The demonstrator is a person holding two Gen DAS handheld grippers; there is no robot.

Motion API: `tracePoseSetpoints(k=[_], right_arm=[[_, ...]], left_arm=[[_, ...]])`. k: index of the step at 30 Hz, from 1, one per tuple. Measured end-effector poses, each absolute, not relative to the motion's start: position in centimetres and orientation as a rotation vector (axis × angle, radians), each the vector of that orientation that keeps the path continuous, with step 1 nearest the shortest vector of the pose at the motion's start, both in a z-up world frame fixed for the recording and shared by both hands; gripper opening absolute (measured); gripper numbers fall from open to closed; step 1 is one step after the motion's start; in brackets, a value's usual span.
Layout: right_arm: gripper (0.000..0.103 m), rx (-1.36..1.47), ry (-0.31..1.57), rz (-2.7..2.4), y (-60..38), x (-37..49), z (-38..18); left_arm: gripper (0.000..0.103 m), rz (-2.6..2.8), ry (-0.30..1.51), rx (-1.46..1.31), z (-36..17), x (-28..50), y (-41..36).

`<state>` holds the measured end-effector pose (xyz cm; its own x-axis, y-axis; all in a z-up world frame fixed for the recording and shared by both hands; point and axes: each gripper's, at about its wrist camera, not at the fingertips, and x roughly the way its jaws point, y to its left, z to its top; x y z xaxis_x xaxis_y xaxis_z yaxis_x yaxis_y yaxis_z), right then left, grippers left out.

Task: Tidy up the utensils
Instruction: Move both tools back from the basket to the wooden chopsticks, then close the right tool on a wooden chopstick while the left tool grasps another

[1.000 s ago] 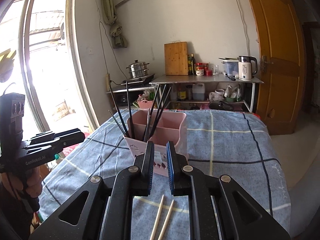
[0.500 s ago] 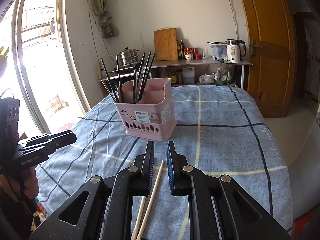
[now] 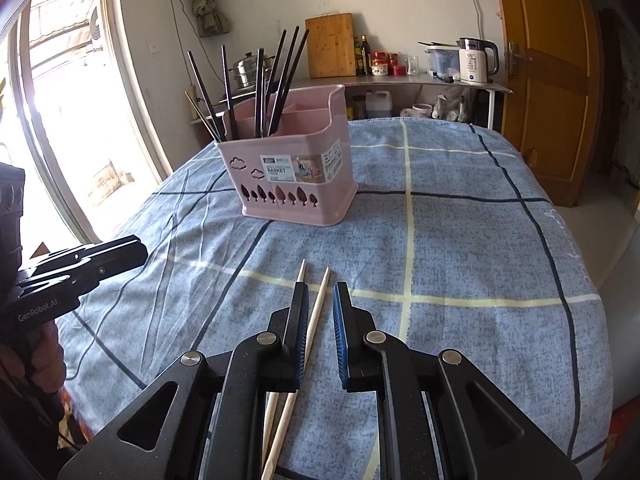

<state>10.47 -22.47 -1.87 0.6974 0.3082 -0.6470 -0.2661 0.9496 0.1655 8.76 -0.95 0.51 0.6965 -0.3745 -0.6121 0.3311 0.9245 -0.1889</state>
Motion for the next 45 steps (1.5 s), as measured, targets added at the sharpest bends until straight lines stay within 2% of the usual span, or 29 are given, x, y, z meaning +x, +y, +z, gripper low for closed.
tracePoseSetpoints(k=[15,18,19,36,43,45], right_arm=[[0.013,0.028,0.896,0.337,-20.3,12.7,-7.0],[0.012,0.012,0.893,0.343,-20.1,12.7,-7.0],[0.008,0.003,0.892,0.339,-20.0,12.6,-6.9],[0.008,0.038,0.895,0.262,-25.1,12.0,-6.8],[0.01,0.038,0.891,0.238,-25.6,12.4,-6.5],[0.011,0.04,0.888,0.232,-25.6,12.9,-6.3]], left_arm=[[0.026,-0.397,0.743,-0.08,-0.7,9.9,-1.1],[0.026,-0.408,0.759,-0.082,-1.0,10.3,-1.6],[0.026,-0.413,0.766,-0.083,-1.1,10.4,-1.9],[0.026,-0.506,0.962,-0.048,-5.8,15.1,-9.7],[0.026,-0.493,0.941,0.051,-6.3,15.5,-12.4],[0.022,-0.483,0.926,0.114,-6.4,15.1,-13.0]])
